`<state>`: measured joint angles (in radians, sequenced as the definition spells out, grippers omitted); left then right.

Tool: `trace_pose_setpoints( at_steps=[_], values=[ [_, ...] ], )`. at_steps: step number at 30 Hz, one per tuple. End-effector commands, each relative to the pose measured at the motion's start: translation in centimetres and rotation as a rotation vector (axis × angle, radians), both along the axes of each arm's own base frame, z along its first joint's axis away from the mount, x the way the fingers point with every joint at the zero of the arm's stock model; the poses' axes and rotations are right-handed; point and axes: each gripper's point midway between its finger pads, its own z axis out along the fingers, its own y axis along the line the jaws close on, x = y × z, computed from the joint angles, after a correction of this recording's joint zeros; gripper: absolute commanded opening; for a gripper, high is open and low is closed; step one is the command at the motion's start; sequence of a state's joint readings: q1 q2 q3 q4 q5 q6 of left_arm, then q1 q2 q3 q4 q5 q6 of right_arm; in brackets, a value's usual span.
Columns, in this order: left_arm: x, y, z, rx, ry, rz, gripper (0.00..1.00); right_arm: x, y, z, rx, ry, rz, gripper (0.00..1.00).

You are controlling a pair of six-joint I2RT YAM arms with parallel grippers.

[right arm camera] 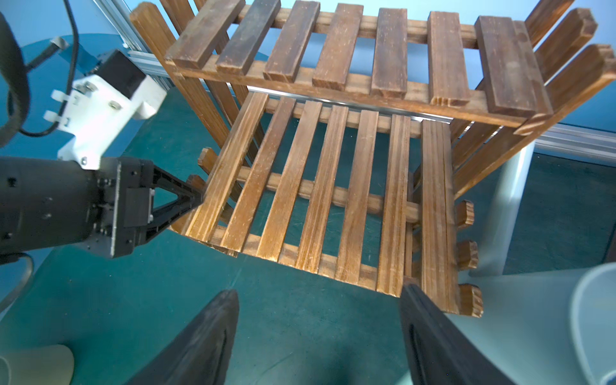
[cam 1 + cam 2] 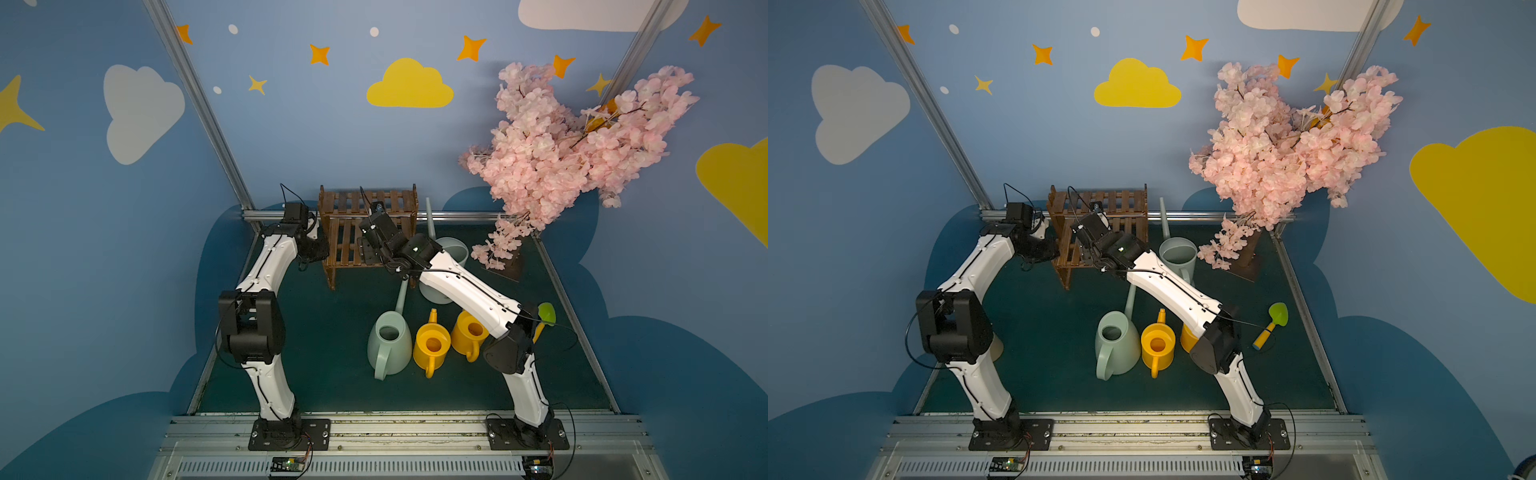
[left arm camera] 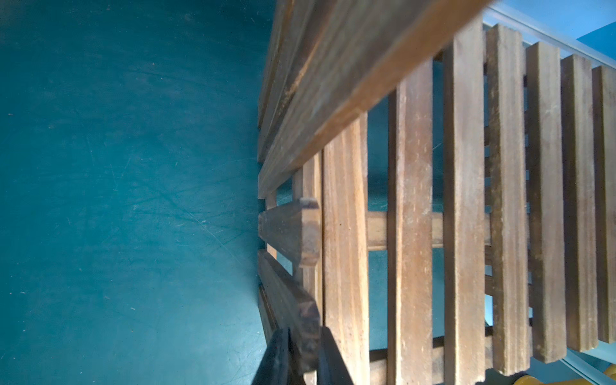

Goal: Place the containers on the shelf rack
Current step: Move the shelf to the center of the board.

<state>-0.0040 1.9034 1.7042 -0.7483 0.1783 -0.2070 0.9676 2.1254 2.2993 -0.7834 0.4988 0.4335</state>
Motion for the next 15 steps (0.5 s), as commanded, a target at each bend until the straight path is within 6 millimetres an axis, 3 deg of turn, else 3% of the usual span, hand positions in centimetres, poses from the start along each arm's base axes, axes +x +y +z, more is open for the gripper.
trace_pose_setpoints(
  at_steps=[1, 6, 11, 15],
  values=[
    [0.3, -1.6, -2.1, -0.020, 0.042, -0.056, 0.17, -0.5, -1.3, 2.2, 0.018, -0.029, -0.017, 0.78],
    [0.5, -1.5, 0.3, 0.006, -0.023, -0.092, 0.21, -0.7, -1.8, 2.6, 0.028, -0.035, -0.019, 0.79],
    [-0.3, -1.3, 3.8, 0.052, -0.106, -0.146, 0.39, -0.9, -2.9, 3.0, 0.018, -0.044, -0.034, 0.82],
    [-2.1, -1.6, 6.6, 0.091, -0.172, -0.237, 0.55, -1.3, -4.7, 2.9, -0.003, -0.045, -0.066, 0.84]
  ],
)
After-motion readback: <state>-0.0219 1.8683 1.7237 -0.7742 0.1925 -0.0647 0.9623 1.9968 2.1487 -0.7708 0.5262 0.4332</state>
